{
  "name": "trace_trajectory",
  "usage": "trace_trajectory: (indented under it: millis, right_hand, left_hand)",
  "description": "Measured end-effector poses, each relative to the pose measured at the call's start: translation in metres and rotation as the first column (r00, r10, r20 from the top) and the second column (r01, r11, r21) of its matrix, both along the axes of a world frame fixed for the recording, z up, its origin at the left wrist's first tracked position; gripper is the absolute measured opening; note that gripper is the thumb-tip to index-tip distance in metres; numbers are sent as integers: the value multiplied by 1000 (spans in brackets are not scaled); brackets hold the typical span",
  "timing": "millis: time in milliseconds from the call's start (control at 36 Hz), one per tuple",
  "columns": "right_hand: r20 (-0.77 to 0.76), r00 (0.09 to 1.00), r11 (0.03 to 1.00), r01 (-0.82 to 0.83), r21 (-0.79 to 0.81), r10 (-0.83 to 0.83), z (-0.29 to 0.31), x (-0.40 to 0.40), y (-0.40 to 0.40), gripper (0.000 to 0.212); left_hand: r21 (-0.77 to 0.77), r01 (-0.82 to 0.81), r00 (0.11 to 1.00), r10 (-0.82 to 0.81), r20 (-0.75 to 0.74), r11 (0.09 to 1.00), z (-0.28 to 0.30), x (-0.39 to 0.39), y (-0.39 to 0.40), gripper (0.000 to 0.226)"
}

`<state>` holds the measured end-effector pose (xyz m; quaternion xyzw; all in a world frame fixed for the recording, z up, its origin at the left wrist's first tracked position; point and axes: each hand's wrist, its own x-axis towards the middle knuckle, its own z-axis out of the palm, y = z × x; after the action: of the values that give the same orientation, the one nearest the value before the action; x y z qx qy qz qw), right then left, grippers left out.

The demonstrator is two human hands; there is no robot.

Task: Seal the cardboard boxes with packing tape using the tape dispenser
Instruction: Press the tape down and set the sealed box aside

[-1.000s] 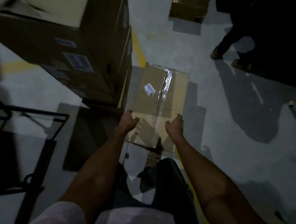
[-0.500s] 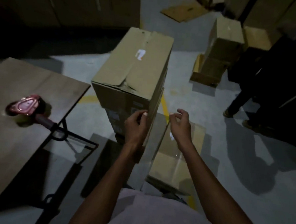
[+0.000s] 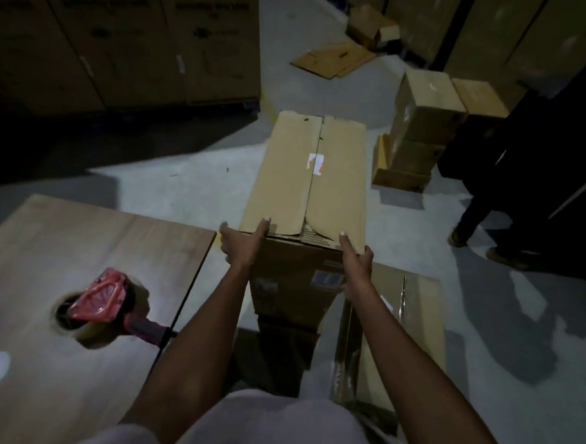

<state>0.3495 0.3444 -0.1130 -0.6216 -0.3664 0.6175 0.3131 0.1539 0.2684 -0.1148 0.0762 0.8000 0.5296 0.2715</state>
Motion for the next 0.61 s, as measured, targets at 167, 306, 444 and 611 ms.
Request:
trace_trajectory:
  millis: [167, 306, 444, 611]
  right_hand:
    - [-11, 994, 988, 107, 114, -107, 1, -7, -13, 50]
    - [-65, 985, 975, 169, 144, -162, -5, 3, -36, 25]
    - [-92, 985, 960, 163, 226, -145, 1, 19, -45, 34]
    - [-139, 990, 955, 38, 294, 4, 28, 31, -49, 56]
  left_hand:
    - [194, 113, 972, -149, 181, 974, -2, -15, -20, 63]
    - [247, 38, 980, -84, 180, 968, -1, 2, -51, 63]
    - [293, -82, 975, 16, 222, 952, 0, 29, -93, 64]
    - [303, -171, 985, 153, 81, 937, 25, 74, -139, 58]
